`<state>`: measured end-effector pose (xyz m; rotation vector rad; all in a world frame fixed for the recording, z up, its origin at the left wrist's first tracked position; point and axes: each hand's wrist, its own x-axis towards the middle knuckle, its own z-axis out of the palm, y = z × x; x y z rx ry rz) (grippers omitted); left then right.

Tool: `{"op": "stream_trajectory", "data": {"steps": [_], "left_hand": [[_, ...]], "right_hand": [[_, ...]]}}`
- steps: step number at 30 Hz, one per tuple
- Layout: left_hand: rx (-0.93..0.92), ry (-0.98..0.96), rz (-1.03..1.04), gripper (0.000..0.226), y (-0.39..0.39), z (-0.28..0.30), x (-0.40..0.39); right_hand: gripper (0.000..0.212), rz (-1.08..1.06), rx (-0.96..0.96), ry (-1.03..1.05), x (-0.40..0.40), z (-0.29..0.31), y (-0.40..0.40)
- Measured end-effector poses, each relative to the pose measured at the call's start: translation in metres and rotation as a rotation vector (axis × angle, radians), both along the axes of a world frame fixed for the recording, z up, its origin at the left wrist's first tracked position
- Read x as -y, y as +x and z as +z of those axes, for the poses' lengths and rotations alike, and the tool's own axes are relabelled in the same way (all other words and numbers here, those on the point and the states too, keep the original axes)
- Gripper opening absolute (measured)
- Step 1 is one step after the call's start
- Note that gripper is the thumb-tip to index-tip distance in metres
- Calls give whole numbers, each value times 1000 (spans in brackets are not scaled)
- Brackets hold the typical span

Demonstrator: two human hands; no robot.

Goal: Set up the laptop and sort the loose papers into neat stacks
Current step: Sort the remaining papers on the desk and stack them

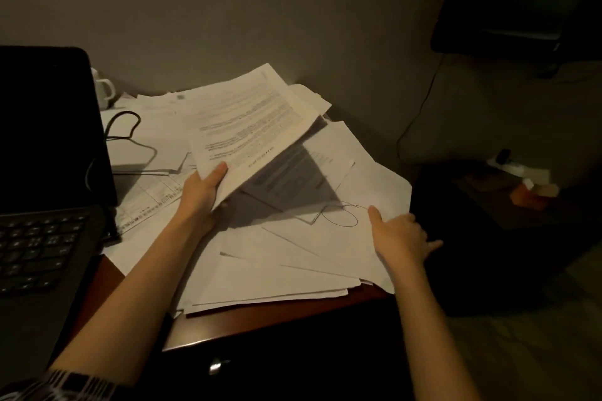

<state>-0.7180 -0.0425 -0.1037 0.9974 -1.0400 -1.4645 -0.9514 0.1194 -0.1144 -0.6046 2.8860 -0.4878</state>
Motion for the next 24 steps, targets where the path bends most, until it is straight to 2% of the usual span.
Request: {"op": "stream_trajectory", "data": {"steps": [3, 8, 10, 13, 15, 17, 19, 21, 24], "left_hand": [[8, 42, 44, 33, -1, -2, 5], [70, 1, 37, 30, 1, -1, 7], [117, -67, 34, 31, 3, 3, 5], [227, -159, 39, 35, 3, 4, 4], [283, -183, 53, 34, 3, 3, 3], [325, -204, 52, 34, 4, 2, 3], [364, -209, 55, 35, 4, 2, 2], [412, -216, 53, 35, 3, 3, -1], [518, -251, 9, 35, 5, 6, -3]], "right_hand": [[66, -40, 61, -123, -9, -4, 1], [21, 45, 48, -647, -11, 7, 7], [14, 71, 17, -836, -11, 12, 12], [10, 43, -8, -1071, -12, 17, 20], [13, -105, 8, -1240, -11, 20, 18], [22, -311, 124, -1406, -9, 17, 10], [29, -472, 295, -1441, -3, 13, 2], [38, -518, 467, -1438, 5, 12, -5], [40, -561, 653, -1628, 13, 14, -18]]}}
